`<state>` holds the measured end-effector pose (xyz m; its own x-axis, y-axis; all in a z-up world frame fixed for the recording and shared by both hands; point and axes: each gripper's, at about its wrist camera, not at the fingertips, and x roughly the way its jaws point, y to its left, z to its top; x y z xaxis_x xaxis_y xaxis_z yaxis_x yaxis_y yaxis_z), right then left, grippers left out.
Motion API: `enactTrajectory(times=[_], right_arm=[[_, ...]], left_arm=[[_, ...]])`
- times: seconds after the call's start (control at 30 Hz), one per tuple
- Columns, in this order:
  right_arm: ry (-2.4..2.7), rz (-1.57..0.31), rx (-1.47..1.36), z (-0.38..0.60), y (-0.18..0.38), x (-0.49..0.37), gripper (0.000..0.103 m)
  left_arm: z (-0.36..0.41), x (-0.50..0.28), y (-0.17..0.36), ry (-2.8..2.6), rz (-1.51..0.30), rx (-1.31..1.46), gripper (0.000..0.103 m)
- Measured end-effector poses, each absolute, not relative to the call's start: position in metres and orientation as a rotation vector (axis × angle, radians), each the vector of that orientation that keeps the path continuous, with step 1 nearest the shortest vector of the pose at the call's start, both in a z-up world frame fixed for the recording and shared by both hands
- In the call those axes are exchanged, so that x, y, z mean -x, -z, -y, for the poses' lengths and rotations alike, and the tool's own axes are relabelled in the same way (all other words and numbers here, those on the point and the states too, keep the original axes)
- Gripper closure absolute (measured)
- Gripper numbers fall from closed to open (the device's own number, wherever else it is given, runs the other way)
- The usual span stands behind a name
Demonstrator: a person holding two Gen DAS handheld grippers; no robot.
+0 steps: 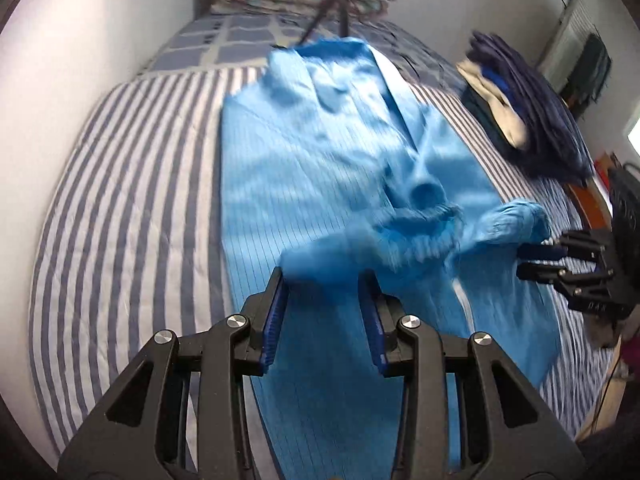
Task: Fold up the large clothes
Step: 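Move both open tools over the folded jacket toward the collar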
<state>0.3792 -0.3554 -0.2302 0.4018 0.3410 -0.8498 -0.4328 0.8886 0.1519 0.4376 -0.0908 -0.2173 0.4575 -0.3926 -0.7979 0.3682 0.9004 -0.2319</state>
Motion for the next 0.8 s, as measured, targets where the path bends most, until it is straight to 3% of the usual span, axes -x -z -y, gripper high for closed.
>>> enactTrajectory(times=[0.3,0.43,0.5,0.8], right_arm=[[-0.39,-0.998,-0.038,0.392,0.218,-0.435,0.062],[-0.377,-0.962,-0.069,0.405,0.211,-0.455,0.044],[-0.361,-0.947,-0.078,0.41,0.209,-0.467,0.042],[-0.296,-0.915,-0.108,0.419,0.201,-0.541,0.041]], left_arm=[[0.07,-0.49,0.215,0.454,-0.976,0.134,0.067],[0.057,-0.523,0.22,0.469,-1.005,0.227,0.065],[0.053,-0.542,0.223,0.473,-1.014,0.259,0.059],[0.055,-0.621,0.227,0.509,-1.038,0.372,0.059]])
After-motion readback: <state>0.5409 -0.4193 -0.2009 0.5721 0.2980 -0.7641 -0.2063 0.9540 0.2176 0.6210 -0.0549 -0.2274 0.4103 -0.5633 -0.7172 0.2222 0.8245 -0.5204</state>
